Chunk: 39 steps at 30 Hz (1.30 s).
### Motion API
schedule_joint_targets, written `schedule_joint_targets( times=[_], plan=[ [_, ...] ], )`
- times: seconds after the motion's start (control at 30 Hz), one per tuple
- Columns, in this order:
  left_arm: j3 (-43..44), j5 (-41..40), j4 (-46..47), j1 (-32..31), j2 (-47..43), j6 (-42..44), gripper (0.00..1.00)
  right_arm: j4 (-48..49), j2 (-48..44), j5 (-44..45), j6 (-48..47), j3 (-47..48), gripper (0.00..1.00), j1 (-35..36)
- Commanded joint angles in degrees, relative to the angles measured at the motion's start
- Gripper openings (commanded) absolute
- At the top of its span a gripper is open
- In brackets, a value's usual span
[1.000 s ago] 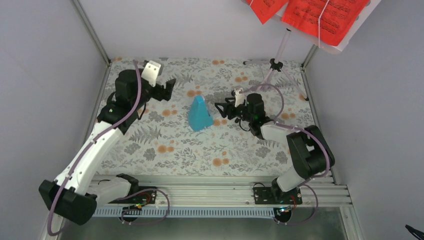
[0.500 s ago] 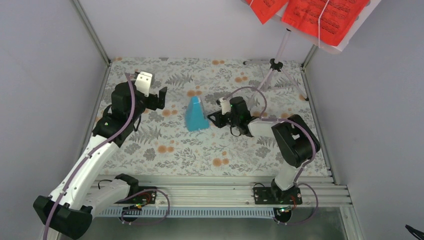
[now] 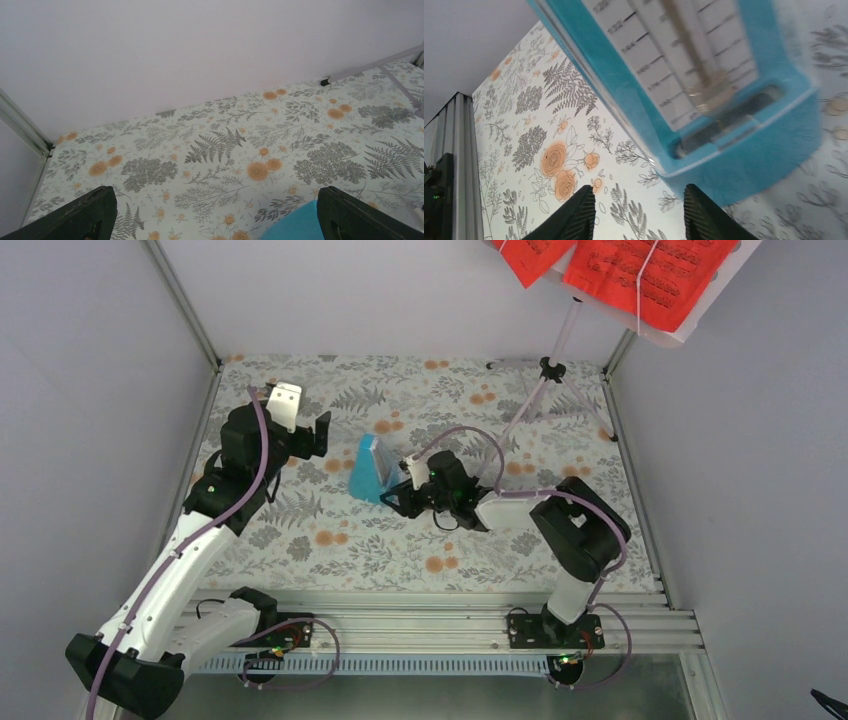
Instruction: Pack up the instrument practice props
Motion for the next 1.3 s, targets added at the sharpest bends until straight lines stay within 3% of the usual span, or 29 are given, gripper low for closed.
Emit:
schedule_joint_targets(
  times=[0.0, 0.2, 0.4, 0.73, 1.27],
  plan=[
    [0.13, -2.30, 0.76, 0.12, 0.05, 0.62, 0.99, 3.47, -5.66, 0.33, 0.14, -4.65, 0.45, -3.53],
    [-1.78, -2.71, 2.54, 0.08, -0.03, 1.55, 0.99, -0.93, -6.69, -2.20, -8.96, -3.22, 0.50, -6.85],
    [-2.10, -3.70, 3.58, 0.08, 0.50, 2.78, 0.99, -2.53, 3.80, -4.65, -19.46, 3.13, 0.49, -6.92],
    [-4.08, -4.30, 5.08, 0.17, -0.08, 5.15, 0.99, -7.00, 15.90, -10.03, -26.58, 18.21, 0.45, -3.13],
    [-7.13, -4.68, 7.22, 0.38, -1.63, 4.45, 0.99, -16.10, 39.27, -10.26, -28.44, 54.58, 0.47, 6.67]
  ],
)
